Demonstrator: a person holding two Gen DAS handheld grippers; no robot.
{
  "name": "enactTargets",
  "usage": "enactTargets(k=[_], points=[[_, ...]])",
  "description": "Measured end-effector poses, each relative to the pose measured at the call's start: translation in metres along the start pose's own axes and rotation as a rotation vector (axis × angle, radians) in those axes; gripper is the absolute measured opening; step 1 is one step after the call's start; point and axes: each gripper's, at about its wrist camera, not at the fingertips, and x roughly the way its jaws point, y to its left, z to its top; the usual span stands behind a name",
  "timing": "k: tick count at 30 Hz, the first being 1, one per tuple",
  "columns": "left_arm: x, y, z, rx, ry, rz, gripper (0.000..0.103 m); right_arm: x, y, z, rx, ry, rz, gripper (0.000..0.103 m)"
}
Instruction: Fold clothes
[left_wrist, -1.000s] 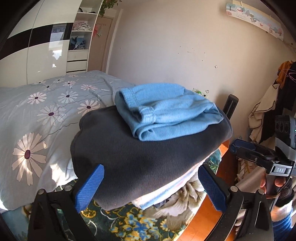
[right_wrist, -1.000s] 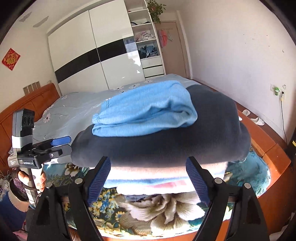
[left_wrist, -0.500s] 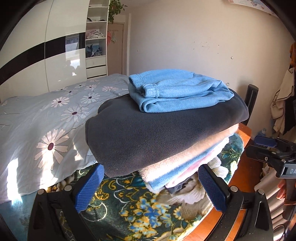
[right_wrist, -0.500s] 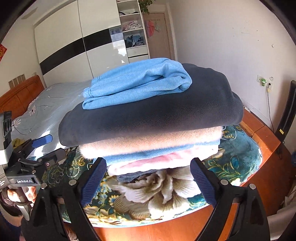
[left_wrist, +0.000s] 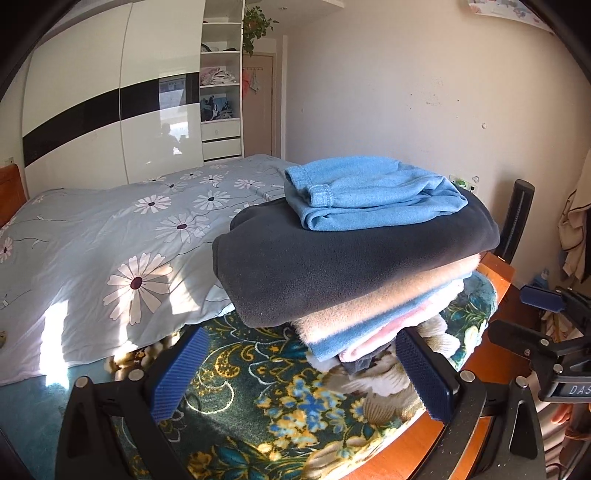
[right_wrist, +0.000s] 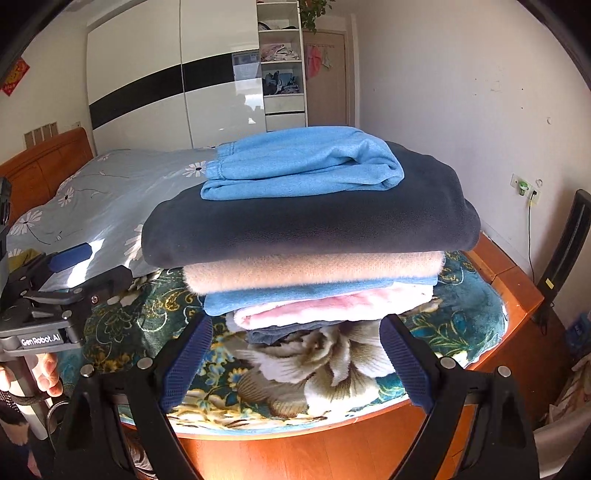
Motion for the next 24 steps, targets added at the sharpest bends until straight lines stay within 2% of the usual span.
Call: enactTargets(k=[2, 8, 24], points=[[-0.004, 0.0, -0.003, 0.003, 0.007, 0.014, 0.103, -0.001, 0.004, 0.001, 0.001, 0.004, 0.001, 0.093], [-0.013, -0.004, -0.014, 0.053, -0.008, 0.12, 0.103, 0.002, 0.019, -0.001, -0.015, 0.039, 0.015, 0.093], [-0.022, 0.011, -0.017, 0.01, -0.009, 0.109, 0.103, 0.009, 0.039, -0.001, -0.052, 0.092, 0.018, 0.093]])
